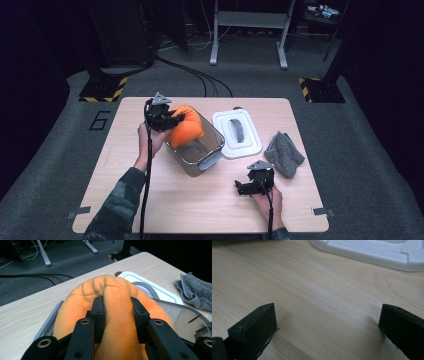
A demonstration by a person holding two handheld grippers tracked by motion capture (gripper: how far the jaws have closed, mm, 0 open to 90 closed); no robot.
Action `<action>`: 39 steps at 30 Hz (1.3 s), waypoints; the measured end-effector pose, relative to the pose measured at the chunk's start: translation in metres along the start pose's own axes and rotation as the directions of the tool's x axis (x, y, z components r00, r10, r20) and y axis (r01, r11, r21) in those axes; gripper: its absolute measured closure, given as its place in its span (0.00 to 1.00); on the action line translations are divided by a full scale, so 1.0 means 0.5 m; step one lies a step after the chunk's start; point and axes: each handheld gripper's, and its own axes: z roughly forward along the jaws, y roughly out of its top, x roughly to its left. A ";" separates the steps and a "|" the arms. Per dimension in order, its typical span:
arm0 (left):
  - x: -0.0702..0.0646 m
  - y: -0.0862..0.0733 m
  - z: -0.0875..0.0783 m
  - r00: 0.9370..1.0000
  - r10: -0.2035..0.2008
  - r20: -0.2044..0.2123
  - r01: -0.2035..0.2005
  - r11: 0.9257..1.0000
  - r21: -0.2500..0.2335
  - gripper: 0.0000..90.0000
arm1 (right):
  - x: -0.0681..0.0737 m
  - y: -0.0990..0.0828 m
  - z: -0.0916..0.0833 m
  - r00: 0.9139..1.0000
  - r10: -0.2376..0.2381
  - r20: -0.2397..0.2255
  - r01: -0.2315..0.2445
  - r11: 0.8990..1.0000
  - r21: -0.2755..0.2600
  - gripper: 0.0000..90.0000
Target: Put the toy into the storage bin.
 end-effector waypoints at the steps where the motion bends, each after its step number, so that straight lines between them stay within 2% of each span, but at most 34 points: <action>1: 0.001 -0.001 0.002 1.000 0.000 0.001 0.000 1.000 0.002 0.77 | 0.000 0.000 0.000 1.000 0.000 0.000 0.000 1.000 0.000 0.01; 13: 0.004 -0.013 0.030 1.000 -0.006 -0.022 0.007 0.999 0.047 0.74 | 0.000 0.000 -0.001 1.000 -0.005 -0.006 0.005 1.000 0.001 0.01; 25: 0.009 -0.027 0.059 0.999 -0.013 -0.038 0.017 0.993 0.121 0.70 | -0.001 -0.001 -0.001 1.000 -0.013 -0.004 0.013 1.000 -0.002 0.01; 30: 0.006 -0.030 0.075 0.998 -0.004 -0.055 0.014 0.983 0.182 0.64 | -0.002 -0.001 -0.001 1.000 -0.022 -0.003 0.022 1.000 -0.001 0.01; 33: 0.004 -0.034 0.088 0.998 -0.004 -0.065 0.020 0.971 0.240 0.52 | -0.002 -0.001 -0.001 1.000 -0.024 -0.002 0.024 1.000 -0.002 0.01; 35: 0.003 -0.038 0.095 0.998 -0.005 -0.062 0.022 0.963 0.269 0.49 | -0.002 -0.001 -0.001 1.000 -0.023 -0.003 0.023 1.000 -0.002 0.01; 36: 0.002 -0.040 0.095 0.997 -0.004 -0.071 0.022 0.965 0.263 0.49 | -0.002 -0.001 -0.001 1.000 -0.024 -0.003 0.024 1.000 -0.002 0.01; 37: 0.001 -0.039 0.095 0.997 0.006 -0.081 0.016 0.962 0.271 0.48 | -0.002 -0.001 -0.001 1.000 -0.025 -0.003 0.025 1.000 -0.002 0.01; 39: 0.001 -0.038 0.094 0.998 0.007 -0.068 0.013 0.960 0.280 0.40 | -0.002 -0.001 -0.001 1.000 -0.025 -0.002 0.025 1.000 -0.002 0.01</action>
